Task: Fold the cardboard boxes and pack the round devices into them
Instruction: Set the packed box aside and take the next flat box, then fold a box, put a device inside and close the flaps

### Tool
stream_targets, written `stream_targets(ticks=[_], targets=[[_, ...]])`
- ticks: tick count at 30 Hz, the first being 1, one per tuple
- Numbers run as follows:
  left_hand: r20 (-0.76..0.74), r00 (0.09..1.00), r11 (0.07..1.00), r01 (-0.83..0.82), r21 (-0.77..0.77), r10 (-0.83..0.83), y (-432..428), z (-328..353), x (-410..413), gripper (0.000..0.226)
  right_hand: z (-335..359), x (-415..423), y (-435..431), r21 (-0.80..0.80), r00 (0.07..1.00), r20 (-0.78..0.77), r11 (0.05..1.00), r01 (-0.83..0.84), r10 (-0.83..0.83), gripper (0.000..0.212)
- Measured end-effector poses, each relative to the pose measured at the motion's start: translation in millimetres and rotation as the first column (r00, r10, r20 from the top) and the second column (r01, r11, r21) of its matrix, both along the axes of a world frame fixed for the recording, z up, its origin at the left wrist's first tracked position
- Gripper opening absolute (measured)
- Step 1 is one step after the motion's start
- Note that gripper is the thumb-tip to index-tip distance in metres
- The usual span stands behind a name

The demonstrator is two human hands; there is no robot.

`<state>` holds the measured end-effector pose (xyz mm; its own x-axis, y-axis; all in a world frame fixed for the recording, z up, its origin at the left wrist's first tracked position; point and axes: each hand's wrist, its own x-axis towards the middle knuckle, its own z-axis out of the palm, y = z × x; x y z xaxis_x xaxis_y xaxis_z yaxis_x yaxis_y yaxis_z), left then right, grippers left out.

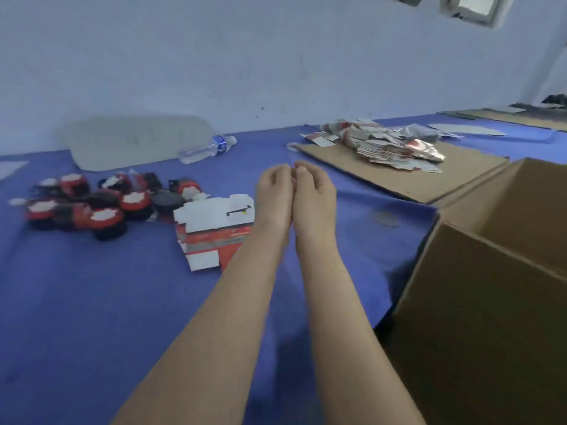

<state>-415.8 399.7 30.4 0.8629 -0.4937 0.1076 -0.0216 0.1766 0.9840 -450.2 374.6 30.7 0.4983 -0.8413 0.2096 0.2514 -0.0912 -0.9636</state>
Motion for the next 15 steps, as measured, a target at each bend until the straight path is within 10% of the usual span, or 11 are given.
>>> stream_targets(ticks=[4, 7, 15], targets=[[-0.046, 0.9, 0.901, -0.433, 0.021, 0.433, 74.4, -26.2, 69.1, 0.023, -28.1, 74.2, 59.1, -0.04, 0.939, -0.211, 0.958, -0.285, 0.271, 0.028], [-0.039, 0.828, 0.827, -0.554, 0.102, 0.559, 121.4, -38.8, 101.4, 0.032, -46.4, 113.7, 84.3, -0.256, 0.892, -0.413, 0.917, -0.305, 0.182, 0.032], [-0.172, 0.934, 0.921, -0.255, 0.294, 0.313, 120.4, -65.3, 115.2, 0.014, -63.9, 127.4, 59.9, -0.334, 0.561, -0.817, 0.903, -0.271, -0.134, 0.046]])
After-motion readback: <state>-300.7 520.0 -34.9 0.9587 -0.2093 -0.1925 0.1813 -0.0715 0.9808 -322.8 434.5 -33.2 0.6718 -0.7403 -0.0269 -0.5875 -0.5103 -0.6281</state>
